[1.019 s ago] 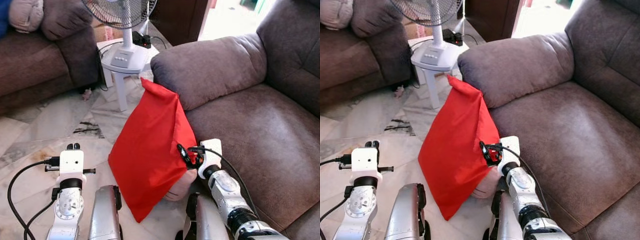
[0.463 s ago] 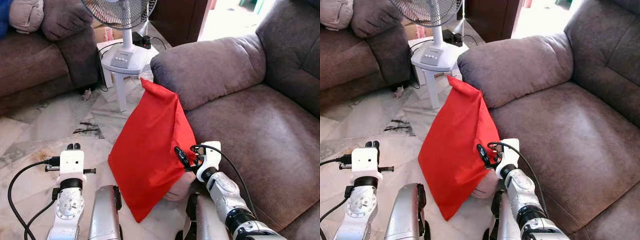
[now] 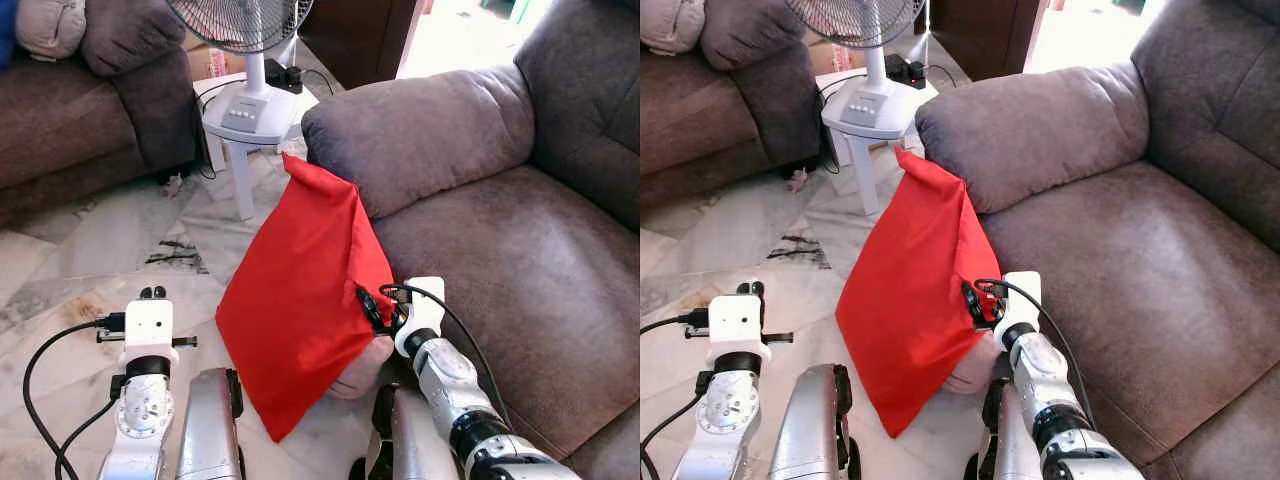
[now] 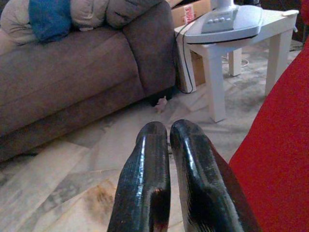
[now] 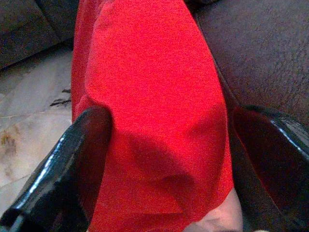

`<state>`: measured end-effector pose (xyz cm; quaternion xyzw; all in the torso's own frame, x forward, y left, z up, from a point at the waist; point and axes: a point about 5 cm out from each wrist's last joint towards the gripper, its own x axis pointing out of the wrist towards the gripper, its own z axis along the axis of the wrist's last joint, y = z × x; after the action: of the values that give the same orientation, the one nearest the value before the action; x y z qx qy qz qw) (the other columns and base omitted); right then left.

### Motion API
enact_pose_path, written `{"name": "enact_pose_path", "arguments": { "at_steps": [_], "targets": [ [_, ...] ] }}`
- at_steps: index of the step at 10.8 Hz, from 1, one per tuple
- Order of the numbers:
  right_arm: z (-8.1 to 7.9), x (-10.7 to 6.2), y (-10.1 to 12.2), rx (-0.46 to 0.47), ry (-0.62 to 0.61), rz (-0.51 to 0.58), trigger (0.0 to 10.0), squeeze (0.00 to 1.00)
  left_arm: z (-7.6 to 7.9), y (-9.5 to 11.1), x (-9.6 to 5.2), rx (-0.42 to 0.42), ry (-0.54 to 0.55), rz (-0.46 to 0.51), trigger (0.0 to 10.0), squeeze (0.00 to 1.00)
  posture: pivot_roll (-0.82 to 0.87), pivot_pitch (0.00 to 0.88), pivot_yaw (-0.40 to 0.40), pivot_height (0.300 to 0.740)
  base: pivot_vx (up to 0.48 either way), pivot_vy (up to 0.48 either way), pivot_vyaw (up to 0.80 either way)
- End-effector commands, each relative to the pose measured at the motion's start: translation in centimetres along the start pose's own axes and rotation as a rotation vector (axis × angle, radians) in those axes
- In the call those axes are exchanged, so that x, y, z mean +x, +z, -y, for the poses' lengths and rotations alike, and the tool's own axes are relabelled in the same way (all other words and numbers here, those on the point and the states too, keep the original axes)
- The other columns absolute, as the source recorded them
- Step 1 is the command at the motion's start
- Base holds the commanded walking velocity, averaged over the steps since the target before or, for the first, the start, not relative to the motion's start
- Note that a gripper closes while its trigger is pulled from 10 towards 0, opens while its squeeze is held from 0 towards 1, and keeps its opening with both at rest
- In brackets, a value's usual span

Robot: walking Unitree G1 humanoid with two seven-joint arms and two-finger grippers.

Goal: Move the pillow to the sofa from floor

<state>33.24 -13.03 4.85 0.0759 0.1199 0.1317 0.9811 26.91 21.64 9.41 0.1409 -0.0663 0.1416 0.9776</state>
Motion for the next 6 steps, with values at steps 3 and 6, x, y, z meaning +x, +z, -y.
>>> {"name": "enact_pose_path", "arguments": {
  "at_steps": [3,6],
  "targets": [
    [-0.9,0.4,-0.4,0.005,0.007,-0.038,10.0,0.0,0.3,0.2,-0.1,-0.018,-0.003,-0.002,10.0,0.0,0.18,0.186,-0.102,0.513,0.0,0.0,0.0],
    [-2.2,0.5,-1.3,-0.002,0.058,-0.102,10.0,0.0,0.6,0.2,-0.2,-0.025,-0.01,-0.006,10.0,0.0,0.19,0.188,-0.109,0.513,0.0,0.0,0.0]
  ]
}}
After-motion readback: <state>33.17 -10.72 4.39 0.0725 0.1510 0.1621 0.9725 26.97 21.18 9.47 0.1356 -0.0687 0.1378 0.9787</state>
